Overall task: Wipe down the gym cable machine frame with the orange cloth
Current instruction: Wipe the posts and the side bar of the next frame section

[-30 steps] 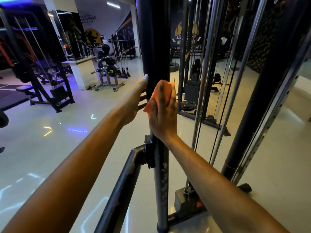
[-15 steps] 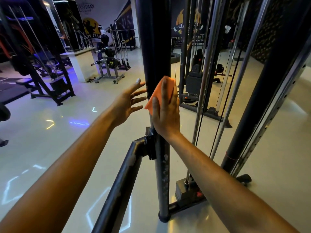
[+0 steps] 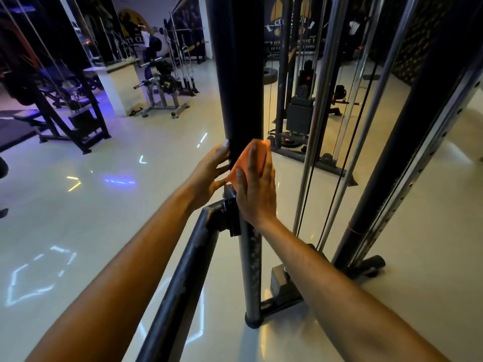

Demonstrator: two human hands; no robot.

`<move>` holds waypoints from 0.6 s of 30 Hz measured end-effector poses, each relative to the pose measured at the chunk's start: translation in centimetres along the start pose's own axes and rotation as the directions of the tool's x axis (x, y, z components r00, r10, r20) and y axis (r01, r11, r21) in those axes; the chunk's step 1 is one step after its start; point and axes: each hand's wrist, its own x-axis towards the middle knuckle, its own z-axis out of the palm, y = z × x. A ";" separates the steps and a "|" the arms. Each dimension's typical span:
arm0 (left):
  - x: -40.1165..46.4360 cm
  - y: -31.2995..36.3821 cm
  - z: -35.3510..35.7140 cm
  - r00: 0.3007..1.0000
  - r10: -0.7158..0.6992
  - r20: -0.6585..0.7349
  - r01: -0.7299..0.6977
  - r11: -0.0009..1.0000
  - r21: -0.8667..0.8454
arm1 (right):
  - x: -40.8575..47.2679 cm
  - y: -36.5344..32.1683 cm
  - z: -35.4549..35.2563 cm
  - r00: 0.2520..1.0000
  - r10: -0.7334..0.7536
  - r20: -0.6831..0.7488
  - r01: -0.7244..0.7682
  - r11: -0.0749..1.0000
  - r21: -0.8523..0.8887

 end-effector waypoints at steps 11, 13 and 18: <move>0.4 -0.8 0.0 1.000 0.022 -0.001 -0.022 0.999 0.027 | -1.1 -0.1 0.1 0.998 0.063 -0.007 -0.063 0.997 0.054; 0.5 -0.9 0.0 1.000 0.028 -0.006 -0.027 0.999 0.030 | -0.6 0.0 0.1 0.999 0.032 0.007 -0.032 0.999 0.015; 0.4 -1.4 0.3 0.999 0.046 -0.013 -0.045 0.999 0.027 | -7.2 4.9 1.8 0.985 -0.060 0.164 0.072 0.995 -0.067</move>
